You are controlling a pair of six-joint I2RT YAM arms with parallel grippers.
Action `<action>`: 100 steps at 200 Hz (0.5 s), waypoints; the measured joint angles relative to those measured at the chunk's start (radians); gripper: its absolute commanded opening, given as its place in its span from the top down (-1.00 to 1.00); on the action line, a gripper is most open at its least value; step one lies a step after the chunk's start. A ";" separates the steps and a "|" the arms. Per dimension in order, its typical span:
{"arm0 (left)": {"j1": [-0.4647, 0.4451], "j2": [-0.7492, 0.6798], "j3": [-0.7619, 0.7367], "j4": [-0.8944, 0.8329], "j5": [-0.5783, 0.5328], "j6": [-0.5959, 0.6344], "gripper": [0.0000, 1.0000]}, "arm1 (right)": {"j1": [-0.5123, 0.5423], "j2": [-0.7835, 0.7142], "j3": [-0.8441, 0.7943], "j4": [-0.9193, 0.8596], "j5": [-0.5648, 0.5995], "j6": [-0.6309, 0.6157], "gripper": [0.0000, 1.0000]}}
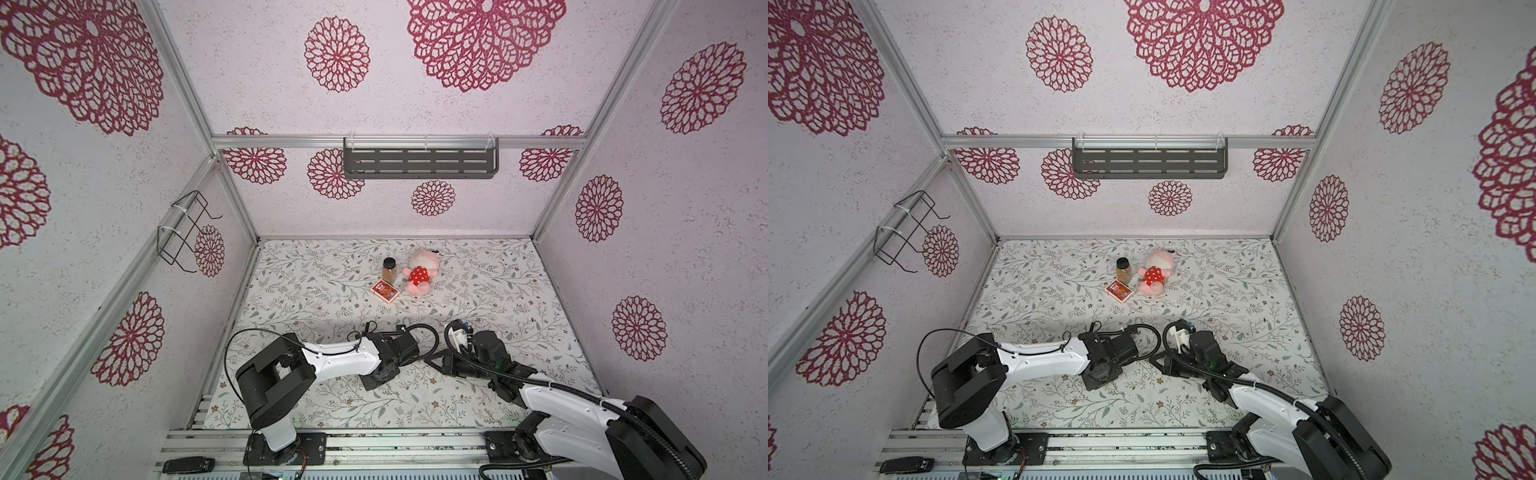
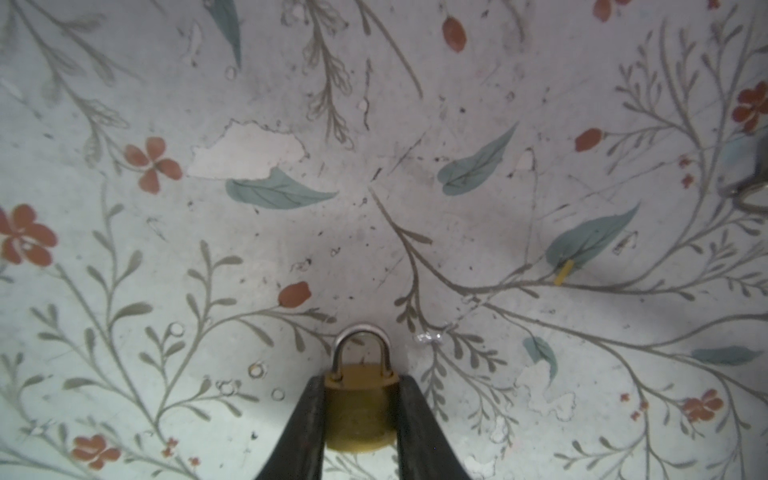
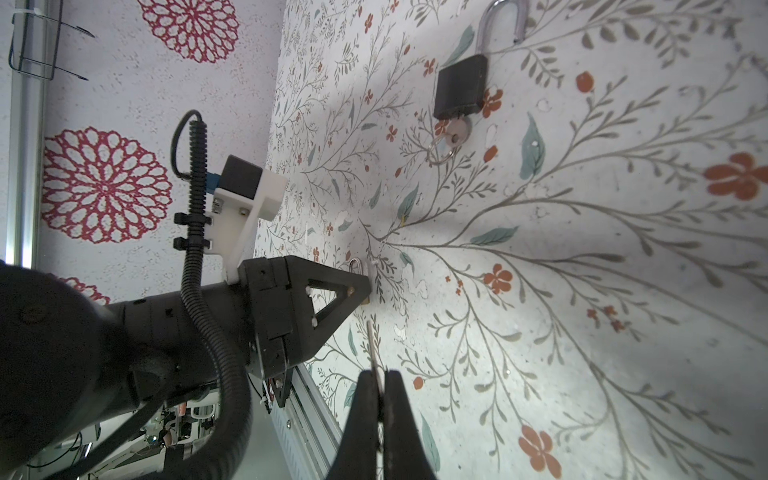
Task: Unlock with the key
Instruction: 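Close the left gripper on the brass padlock body and lift it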
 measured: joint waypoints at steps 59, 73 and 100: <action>0.012 -0.080 -0.021 0.019 0.000 -0.017 0.61 | 0.000 0.000 0.011 -0.069 0.005 -0.021 1.00; 0.022 -0.137 -0.035 0.025 -0.004 -0.029 0.64 | 0.001 0.000 0.027 -0.099 0.014 -0.033 1.00; 0.046 -0.229 -0.056 0.046 -0.021 -0.061 0.69 | 0.030 -0.002 0.048 -0.117 0.053 -0.035 1.00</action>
